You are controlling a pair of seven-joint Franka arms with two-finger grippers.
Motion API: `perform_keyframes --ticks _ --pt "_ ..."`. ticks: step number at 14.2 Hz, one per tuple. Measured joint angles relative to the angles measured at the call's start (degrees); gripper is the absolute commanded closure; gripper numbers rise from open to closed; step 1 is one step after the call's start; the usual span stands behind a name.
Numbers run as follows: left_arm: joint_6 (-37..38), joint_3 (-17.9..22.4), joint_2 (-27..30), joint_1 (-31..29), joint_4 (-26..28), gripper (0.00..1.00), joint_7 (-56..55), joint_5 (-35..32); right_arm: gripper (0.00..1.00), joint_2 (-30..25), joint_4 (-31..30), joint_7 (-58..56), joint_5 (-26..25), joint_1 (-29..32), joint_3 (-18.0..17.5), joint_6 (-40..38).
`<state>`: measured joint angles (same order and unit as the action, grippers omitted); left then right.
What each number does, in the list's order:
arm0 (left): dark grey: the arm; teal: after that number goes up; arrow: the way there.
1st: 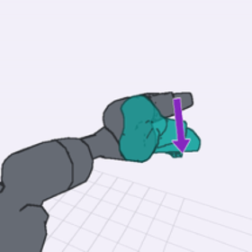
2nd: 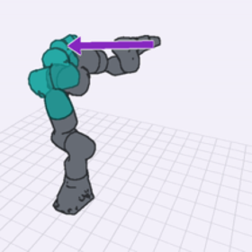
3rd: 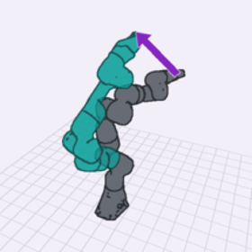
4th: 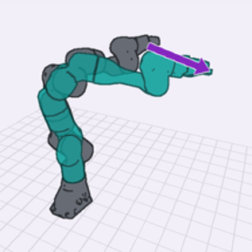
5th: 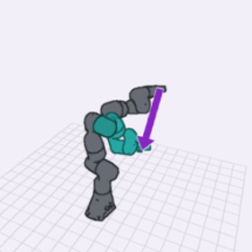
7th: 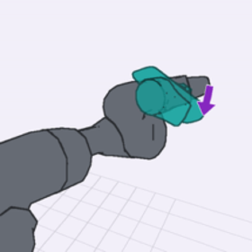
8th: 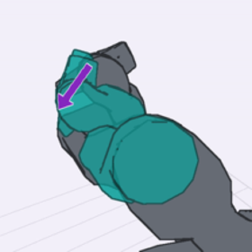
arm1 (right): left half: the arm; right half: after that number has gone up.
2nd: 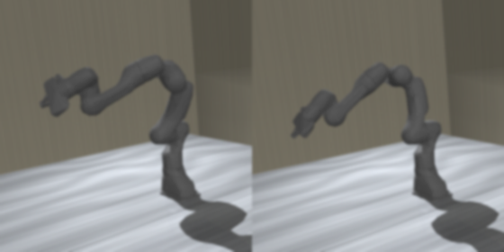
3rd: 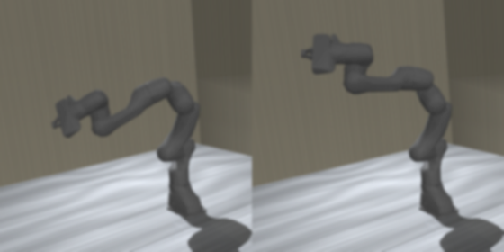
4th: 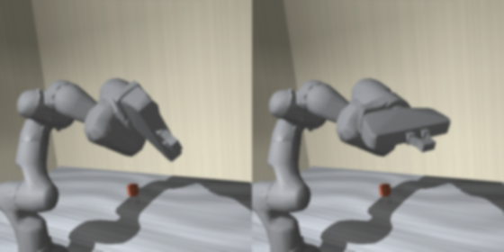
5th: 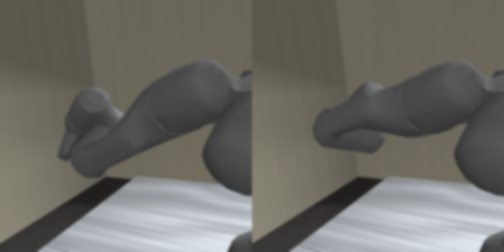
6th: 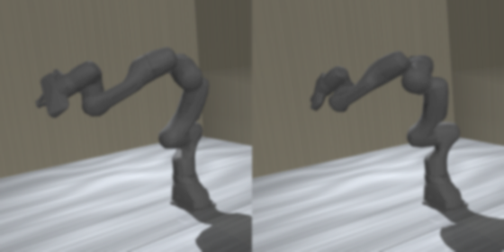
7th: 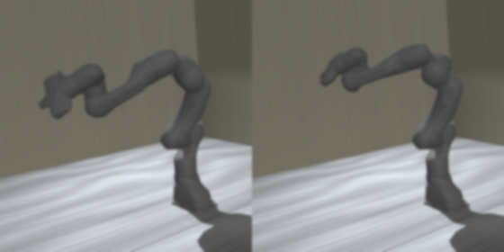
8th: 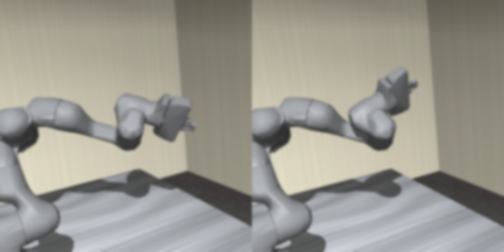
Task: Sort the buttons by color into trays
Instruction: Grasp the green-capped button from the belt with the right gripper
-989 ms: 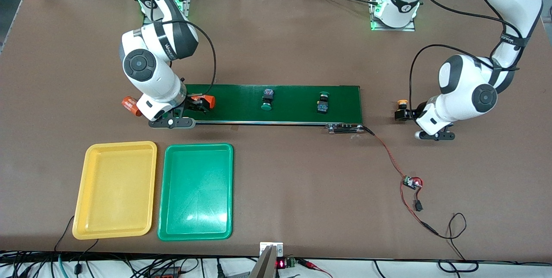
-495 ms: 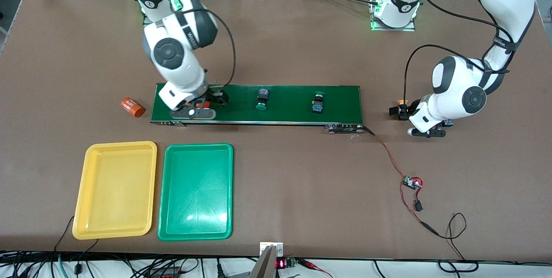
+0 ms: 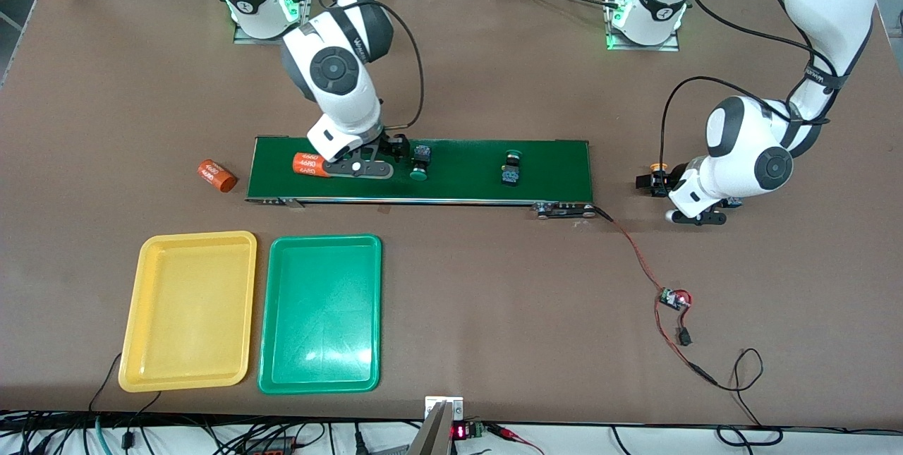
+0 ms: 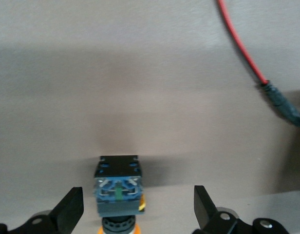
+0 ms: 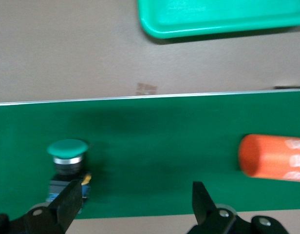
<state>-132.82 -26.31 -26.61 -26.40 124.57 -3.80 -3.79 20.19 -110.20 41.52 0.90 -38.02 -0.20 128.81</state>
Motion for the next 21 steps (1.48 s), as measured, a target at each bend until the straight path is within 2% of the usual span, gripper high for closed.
perform_keyframes --ticks 2,3,4,5,6,7,10,12,13,14,16,17,19,20,21 --pt "0.0 0.9 -0.6 -0.5 0.1 0.14 0.1 0.0 0.00 1.7 0.0 2.9 0.0 -2.1 0.0 2.1" --pt "0.0 1.1 -0.9 -1.0 0.1 0.34 0.3 0.0 0.00 2.3 0.0 4.4 0.0 -2.8 0.0 2.7" --pt "0.0 1.1 -1.2 -1.3 0.2 0.59 0.8 0.0 0.00 2.6 0.0 5.6 0.0 -3.1 0.0 2.9" --pt "0.0 1.1 -1.4 -1.5 0.3 0.78 1.2 0.0 0.00 2.7 0.0 6.0 0.0 -3.2 0.0 2.9" --pt "0.0 1.1 -1.5 -1.5 0.3 0.91 1.4 0.0 0.00 2.7 0.0 6.1 0.0 -3.1 0.2 2.9" --pt "0.1 1.1 -1.4 -1.5 0.3 0.98 1.5 0.0 0.00 2.7 0.0 6.1 0.0 -3.1 0.3 2.9" --pt "0.2 0.4 -0.3 -1.4 -0.5 1.00 1.9 0.0 0.00 2.9 0.0 6.3 0.0 -3.2 0.3 2.9" --pt "2.0 -1.6 1.3 -0.8 -2.3 1.00 2.1 0.0 0.00 3.5 0.0 6.7 0.0 -3.4 0.3 3.0" --pt "4.0 -2.8 2.6 0.1 -3.6 1.00 2.1 0.0 0.06 4.0 0.0 6.8 0.0 -3.5 0.3 3.2" --pt "6.4 -3.9 4.0 1.7 -4.9 1.00 2.1 0.0 0.22 4.7 0.0 6.8 0.0 -3.5 0.3 3.6" --pt "9.6 -4.7 6.6 7.0 -7.1 1.00 1.9 0.0 0.60 5.9 0.0 6.9 0.0 -3.5 0.3 4.7" --pt "10.1 -4.8 7.5 9.8 -7.7 1.00 1.4 0.4 0.73 6.2 0.0 6.9 0.0 -3.5 0.3 5.0" --pt "10.2 -4.9 8.1 14.1 -7.9 1.00 -1.1 3.3 0.94 6.4 0.0 6.9 0.0 -3.3 0.4 5.1" --pt "10.2 -4.9 8.0 15.4 -7.8 1.00 -1.9 4.7 1.00 6.4 0.1 6.9 0.0 -3.3 0.6 5.1" --pt "10.2 -4.9 7.9 16.5 -7.8 1.00 -2.6 5.6 1.00 6.4 0.1 6.9 0.0 -3.3 0.7 5.1"
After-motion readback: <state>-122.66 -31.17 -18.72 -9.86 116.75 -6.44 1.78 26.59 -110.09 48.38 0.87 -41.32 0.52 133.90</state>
